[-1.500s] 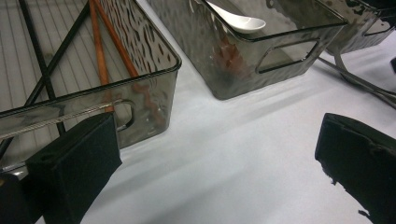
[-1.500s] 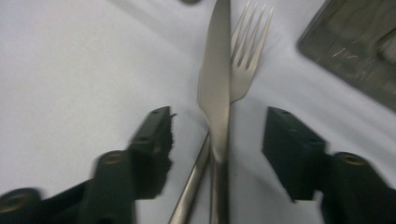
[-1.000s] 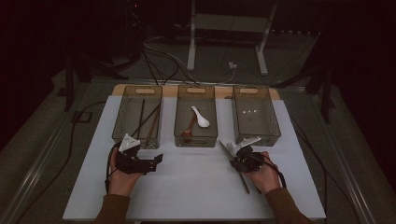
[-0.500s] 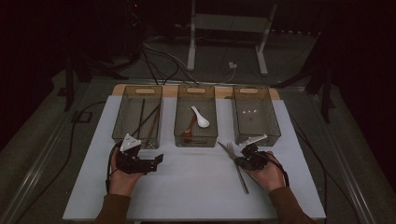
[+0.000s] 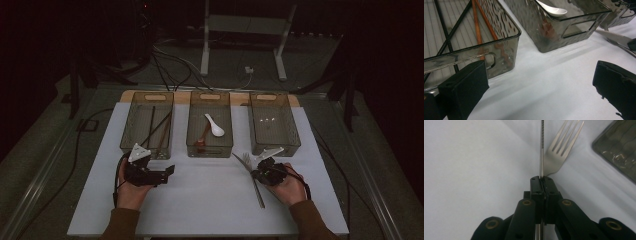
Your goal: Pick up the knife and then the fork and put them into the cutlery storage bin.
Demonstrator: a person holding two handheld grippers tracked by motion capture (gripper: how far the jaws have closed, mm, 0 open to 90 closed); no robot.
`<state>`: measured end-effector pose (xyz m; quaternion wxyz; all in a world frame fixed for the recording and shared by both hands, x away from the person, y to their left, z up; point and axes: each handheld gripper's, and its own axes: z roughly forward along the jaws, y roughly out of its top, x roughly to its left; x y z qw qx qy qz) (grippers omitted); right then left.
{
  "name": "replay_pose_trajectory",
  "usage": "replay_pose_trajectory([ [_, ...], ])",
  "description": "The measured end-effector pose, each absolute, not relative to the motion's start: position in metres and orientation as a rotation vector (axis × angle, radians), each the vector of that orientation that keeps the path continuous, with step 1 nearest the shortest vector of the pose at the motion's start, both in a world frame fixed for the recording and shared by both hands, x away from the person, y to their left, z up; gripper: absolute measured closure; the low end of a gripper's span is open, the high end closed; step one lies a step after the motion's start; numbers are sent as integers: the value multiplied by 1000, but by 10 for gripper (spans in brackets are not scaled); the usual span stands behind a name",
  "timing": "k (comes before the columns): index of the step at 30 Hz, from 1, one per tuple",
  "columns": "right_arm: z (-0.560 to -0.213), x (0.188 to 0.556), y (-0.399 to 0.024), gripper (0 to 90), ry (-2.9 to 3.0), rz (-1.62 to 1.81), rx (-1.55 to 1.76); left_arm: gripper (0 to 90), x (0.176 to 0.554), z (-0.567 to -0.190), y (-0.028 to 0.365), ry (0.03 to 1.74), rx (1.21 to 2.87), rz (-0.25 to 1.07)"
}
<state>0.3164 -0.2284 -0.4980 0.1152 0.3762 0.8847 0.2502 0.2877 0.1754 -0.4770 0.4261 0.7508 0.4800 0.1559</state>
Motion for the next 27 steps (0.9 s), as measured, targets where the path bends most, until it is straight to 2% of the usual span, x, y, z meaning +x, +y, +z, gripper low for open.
replay_pose_trajectory([
  [14, -464, 321, -247, 897, 2363, 926, 1174, 11, 288, -477, 176, 1202, 1876, 387],
  [27, -437, 362, -279, 897, 2144, 1038, 1389, 11, 288, -477, 177, 1205, 1870, 385],
])
